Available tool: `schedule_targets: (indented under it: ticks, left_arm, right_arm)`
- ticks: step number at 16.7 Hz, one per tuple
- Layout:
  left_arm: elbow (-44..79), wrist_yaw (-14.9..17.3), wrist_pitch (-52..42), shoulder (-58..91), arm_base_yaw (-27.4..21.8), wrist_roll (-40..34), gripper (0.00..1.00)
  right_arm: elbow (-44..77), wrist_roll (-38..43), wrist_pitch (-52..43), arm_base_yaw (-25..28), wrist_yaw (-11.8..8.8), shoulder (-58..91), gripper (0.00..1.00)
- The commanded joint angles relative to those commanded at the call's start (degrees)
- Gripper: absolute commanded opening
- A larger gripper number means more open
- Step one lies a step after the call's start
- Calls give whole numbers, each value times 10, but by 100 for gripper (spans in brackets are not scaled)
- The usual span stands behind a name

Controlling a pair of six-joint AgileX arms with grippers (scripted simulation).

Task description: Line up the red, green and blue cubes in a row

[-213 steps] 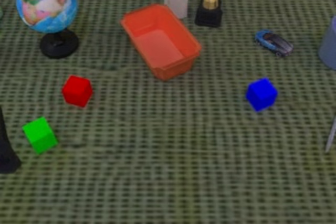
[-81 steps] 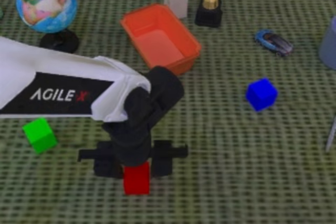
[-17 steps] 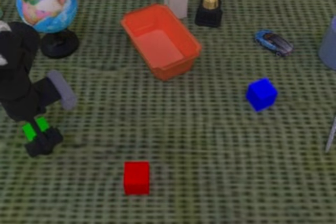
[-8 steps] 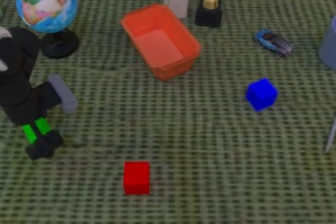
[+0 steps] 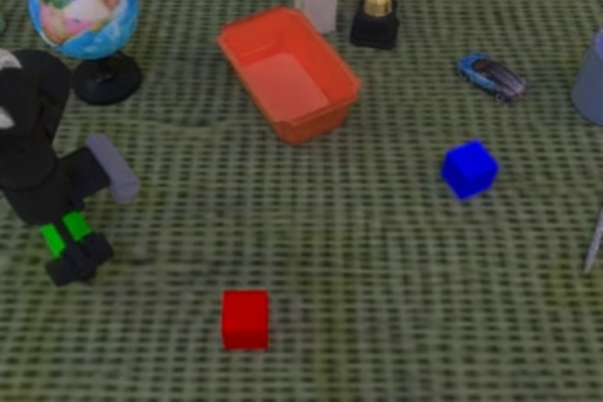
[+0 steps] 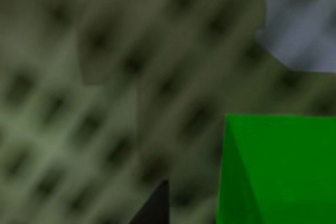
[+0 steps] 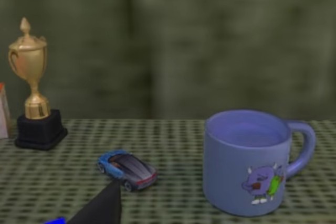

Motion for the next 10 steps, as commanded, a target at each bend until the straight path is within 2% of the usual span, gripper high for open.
schedule_targets:
  ticks: [3, 10]
  left_arm:
    - [0, 0, 0, 0, 0, 0, 2]
    - [0, 0, 0, 0, 0, 0, 0]
  right_arm:
    - [0, 0, 0, 0, 0, 0, 100]
    - [0, 0, 0, 0, 0, 0, 100]
